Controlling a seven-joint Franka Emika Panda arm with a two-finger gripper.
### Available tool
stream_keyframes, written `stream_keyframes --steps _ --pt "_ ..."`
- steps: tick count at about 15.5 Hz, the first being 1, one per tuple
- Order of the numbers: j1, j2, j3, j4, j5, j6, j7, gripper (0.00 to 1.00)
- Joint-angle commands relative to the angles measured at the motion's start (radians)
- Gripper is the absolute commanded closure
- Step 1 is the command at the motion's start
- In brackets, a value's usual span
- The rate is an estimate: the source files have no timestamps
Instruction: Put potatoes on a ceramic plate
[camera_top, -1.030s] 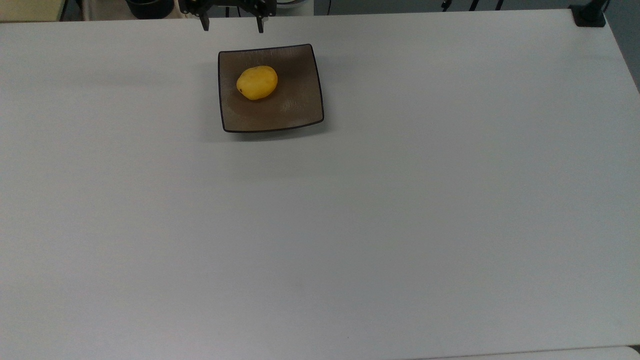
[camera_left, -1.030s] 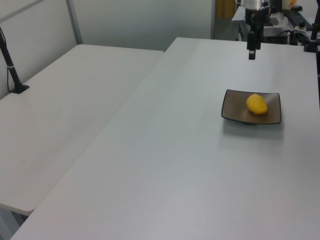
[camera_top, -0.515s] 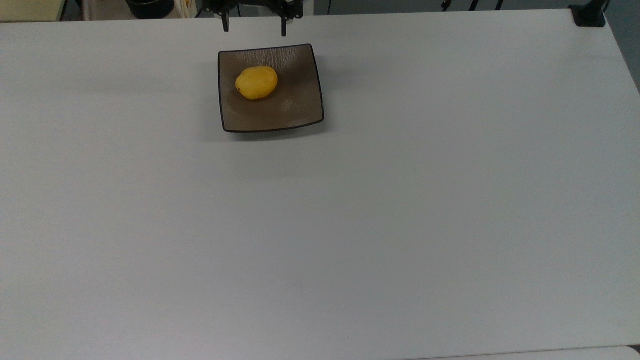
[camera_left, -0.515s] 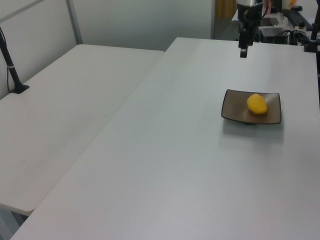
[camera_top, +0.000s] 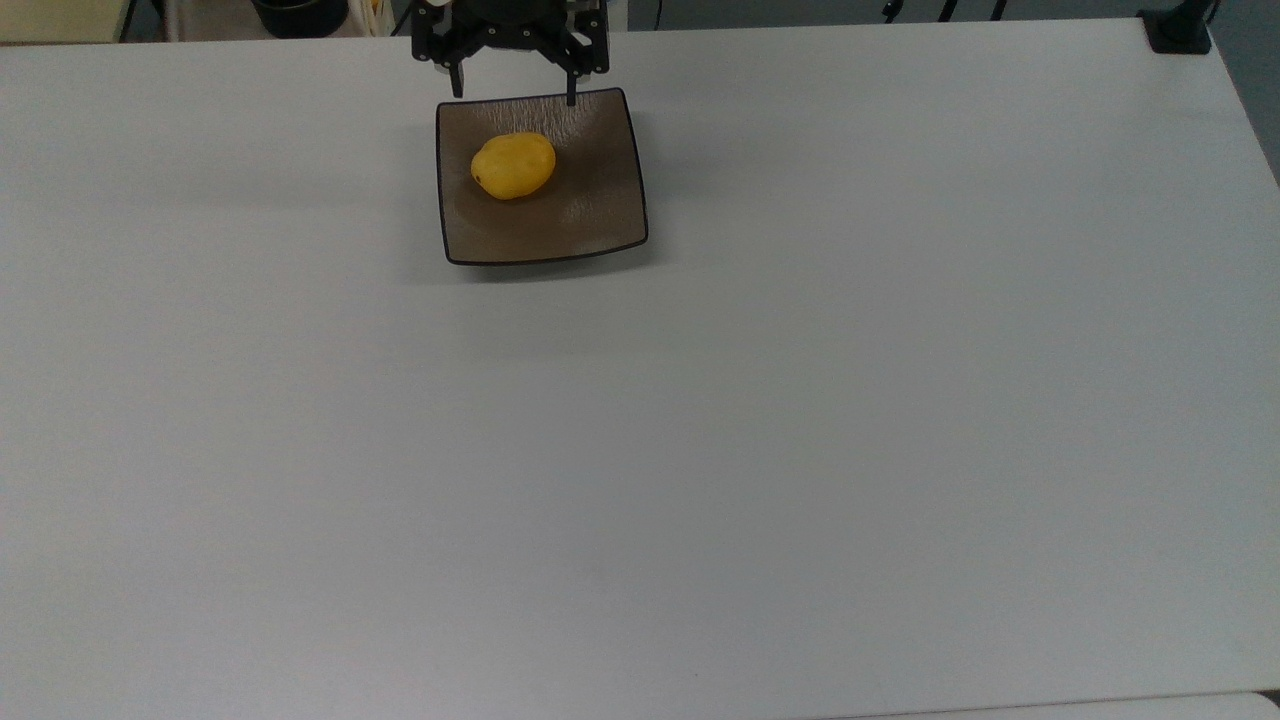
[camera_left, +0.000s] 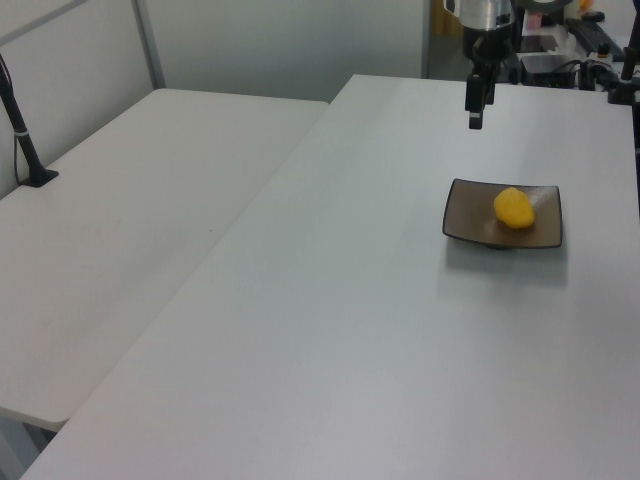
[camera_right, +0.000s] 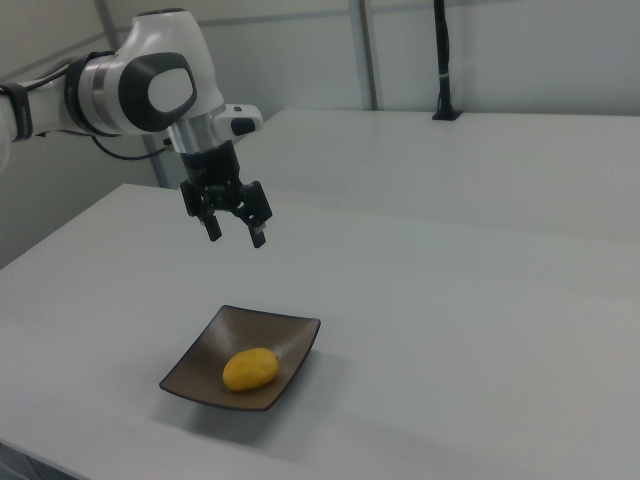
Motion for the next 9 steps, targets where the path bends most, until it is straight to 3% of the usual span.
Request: stream_keyframes --steps 1,9 --pt "-0.005 -0.001 0.004 0.01 -0.007 0.002 0.008 0.0" --pt "-0.005 0.0 0.004 0.004 0.0 0.049 0.023 0.0"
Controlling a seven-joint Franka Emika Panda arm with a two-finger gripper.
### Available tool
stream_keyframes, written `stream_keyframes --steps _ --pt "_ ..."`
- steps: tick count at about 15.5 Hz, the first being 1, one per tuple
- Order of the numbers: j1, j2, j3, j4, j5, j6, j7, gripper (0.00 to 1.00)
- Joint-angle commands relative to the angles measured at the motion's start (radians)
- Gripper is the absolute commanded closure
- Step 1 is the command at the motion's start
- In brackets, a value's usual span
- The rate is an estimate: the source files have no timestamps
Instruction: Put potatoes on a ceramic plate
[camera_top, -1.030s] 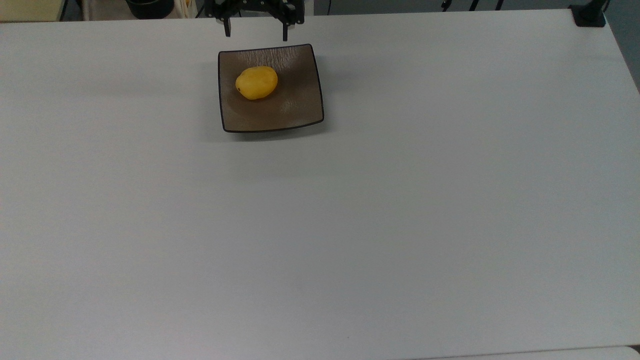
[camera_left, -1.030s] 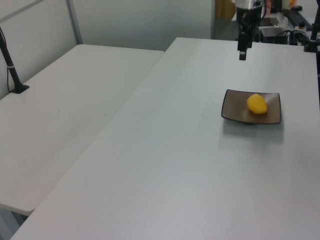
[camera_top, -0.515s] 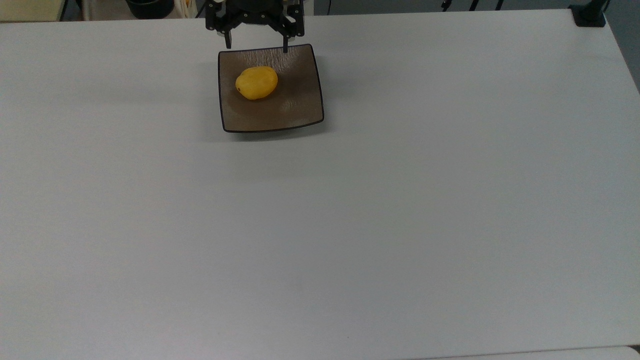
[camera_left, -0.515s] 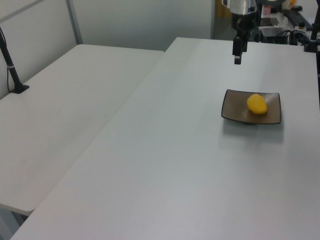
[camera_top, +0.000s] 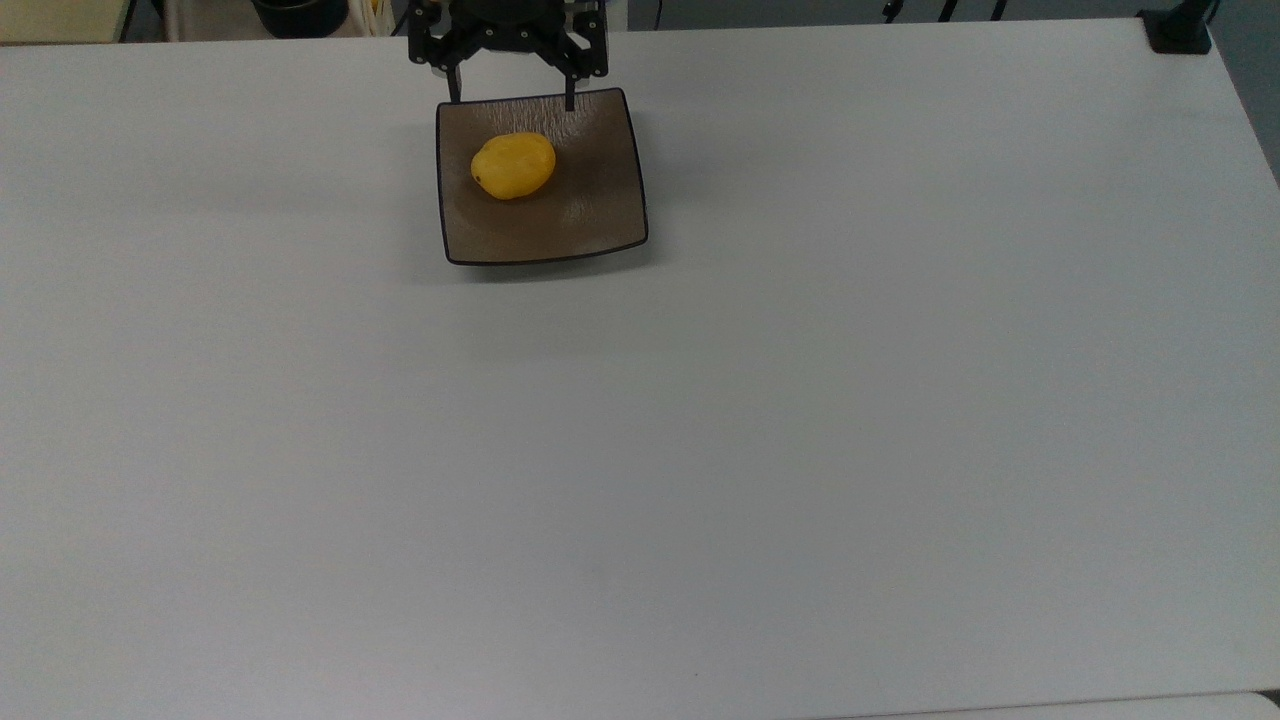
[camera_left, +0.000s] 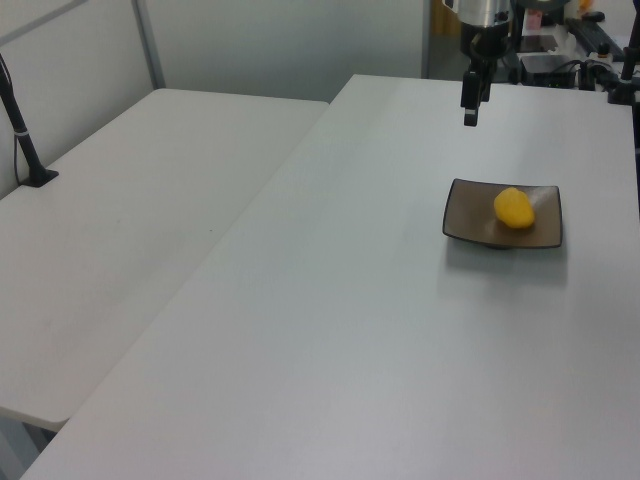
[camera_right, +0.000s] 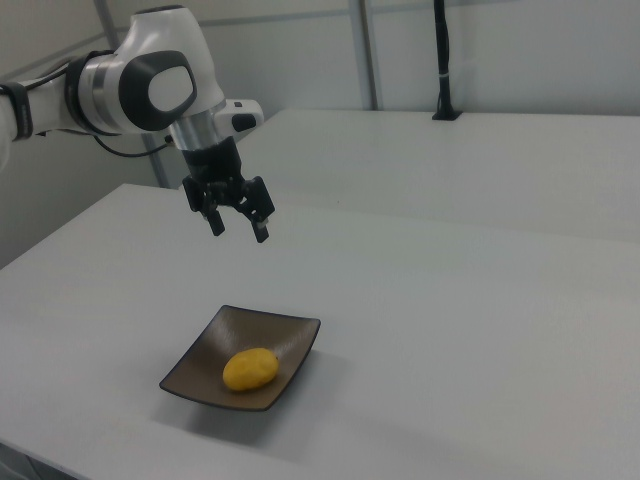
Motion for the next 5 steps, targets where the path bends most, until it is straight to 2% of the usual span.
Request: stream_keyframes --steps 1,5 --pt "-0.003 0.001 0.004 0.001 0.002 0.016 0.019 0.0" --pt "-0.005 0.001 0.002 0.001 0.043 0.016 0.021 0.0"
